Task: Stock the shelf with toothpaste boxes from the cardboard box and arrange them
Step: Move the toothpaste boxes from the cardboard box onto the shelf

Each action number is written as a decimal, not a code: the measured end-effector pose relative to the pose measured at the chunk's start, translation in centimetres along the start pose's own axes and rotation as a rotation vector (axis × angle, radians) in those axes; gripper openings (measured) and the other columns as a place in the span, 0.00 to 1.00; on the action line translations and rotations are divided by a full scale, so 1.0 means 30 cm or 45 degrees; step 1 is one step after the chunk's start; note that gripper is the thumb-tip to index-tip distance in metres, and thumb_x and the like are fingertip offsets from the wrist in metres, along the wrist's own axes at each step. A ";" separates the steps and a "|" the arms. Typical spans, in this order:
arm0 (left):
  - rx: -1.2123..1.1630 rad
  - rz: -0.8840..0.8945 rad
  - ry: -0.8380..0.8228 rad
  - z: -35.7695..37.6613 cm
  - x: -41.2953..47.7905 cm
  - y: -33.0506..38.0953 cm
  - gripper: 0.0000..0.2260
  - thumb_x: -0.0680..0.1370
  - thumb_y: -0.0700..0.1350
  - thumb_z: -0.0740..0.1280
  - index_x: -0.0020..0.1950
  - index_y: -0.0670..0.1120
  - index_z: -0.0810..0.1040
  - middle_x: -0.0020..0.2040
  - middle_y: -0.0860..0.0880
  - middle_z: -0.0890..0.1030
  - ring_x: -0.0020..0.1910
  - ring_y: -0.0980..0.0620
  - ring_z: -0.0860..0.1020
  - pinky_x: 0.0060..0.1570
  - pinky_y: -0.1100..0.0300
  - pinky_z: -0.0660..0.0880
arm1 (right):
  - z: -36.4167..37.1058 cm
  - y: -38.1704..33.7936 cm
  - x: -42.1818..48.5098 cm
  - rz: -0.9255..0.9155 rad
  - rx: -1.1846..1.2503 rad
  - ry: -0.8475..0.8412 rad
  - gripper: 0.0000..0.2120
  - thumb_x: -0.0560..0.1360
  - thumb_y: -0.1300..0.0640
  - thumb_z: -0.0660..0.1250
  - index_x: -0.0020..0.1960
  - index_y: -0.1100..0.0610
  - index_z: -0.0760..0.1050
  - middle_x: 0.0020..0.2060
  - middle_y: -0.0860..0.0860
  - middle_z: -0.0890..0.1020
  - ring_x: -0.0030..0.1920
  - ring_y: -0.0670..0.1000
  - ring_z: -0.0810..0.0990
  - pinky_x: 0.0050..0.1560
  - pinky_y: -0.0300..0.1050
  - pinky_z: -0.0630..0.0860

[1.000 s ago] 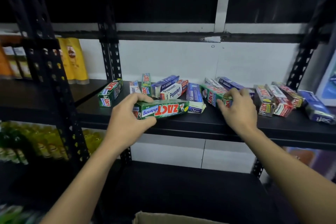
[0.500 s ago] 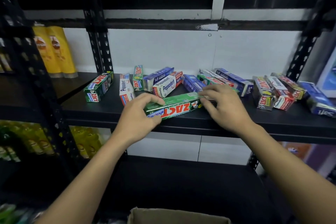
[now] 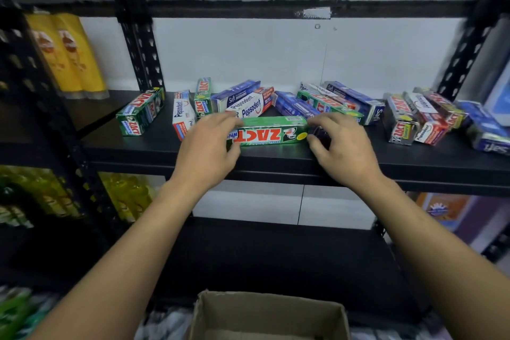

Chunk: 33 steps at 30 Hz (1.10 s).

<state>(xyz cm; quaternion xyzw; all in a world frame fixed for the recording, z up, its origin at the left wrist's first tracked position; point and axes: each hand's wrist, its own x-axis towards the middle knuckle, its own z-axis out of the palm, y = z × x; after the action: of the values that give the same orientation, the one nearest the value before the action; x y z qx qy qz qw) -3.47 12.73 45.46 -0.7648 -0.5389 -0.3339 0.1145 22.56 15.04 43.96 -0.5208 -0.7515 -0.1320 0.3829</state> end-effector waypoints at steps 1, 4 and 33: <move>0.013 0.023 0.021 0.001 -0.011 0.006 0.18 0.76 0.46 0.69 0.66 0.49 0.77 0.69 0.51 0.75 0.69 0.49 0.70 0.69 0.48 0.68 | -0.008 -0.014 -0.016 -0.012 -0.008 0.022 0.14 0.76 0.52 0.66 0.60 0.53 0.78 0.57 0.50 0.80 0.59 0.55 0.76 0.59 0.54 0.72; 0.045 0.082 0.121 0.000 -0.072 0.048 0.18 0.76 0.49 0.68 0.65 0.49 0.77 0.67 0.52 0.76 0.68 0.48 0.68 0.69 0.48 0.66 | -0.029 -0.073 -0.085 -0.018 -0.012 0.068 0.15 0.77 0.51 0.66 0.62 0.52 0.78 0.58 0.49 0.78 0.60 0.53 0.74 0.59 0.52 0.69; -0.351 -0.635 -1.508 0.989 -1.338 -0.133 0.08 0.76 0.50 0.69 0.52 0.48 0.82 0.52 0.46 0.84 0.52 0.45 0.80 0.52 0.56 0.75 | 0.802 0.021 -1.263 0.193 -0.069 -1.650 0.19 0.76 0.51 0.62 0.66 0.52 0.71 0.62 0.53 0.75 0.63 0.57 0.72 0.58 0.49 0.69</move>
<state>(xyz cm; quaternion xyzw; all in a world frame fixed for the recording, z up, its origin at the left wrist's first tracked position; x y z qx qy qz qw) -3.43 0.16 -3.01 -0.6790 -0.6242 0.0611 -0.3815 18.80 3.86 0.65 -0.5558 -0.7878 0.2170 -0.1528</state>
